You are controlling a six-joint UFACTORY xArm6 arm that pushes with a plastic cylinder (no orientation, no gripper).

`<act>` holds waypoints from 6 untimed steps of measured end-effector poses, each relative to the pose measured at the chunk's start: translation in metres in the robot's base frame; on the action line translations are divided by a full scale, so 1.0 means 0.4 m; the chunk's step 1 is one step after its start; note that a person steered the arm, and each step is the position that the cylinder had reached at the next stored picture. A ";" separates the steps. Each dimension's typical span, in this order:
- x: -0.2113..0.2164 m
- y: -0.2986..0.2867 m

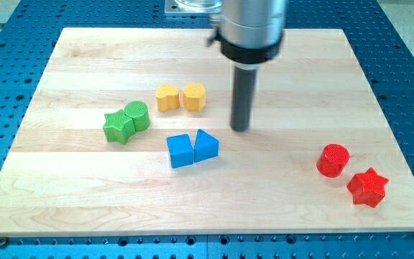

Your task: Form a diagonal line with green and blue blocks

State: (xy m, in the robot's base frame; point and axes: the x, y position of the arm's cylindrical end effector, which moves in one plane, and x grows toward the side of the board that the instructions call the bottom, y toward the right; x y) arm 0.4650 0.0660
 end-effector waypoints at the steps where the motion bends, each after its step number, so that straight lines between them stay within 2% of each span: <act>1: 0.072 -0.185; 2: 0.085 -0.407; 3: 0.078 -0.369; 4: 0.060 -0.173; 5: 0.087 0.001; 6: 0.185 -0.217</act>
State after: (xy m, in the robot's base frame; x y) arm 0.5389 -0.0208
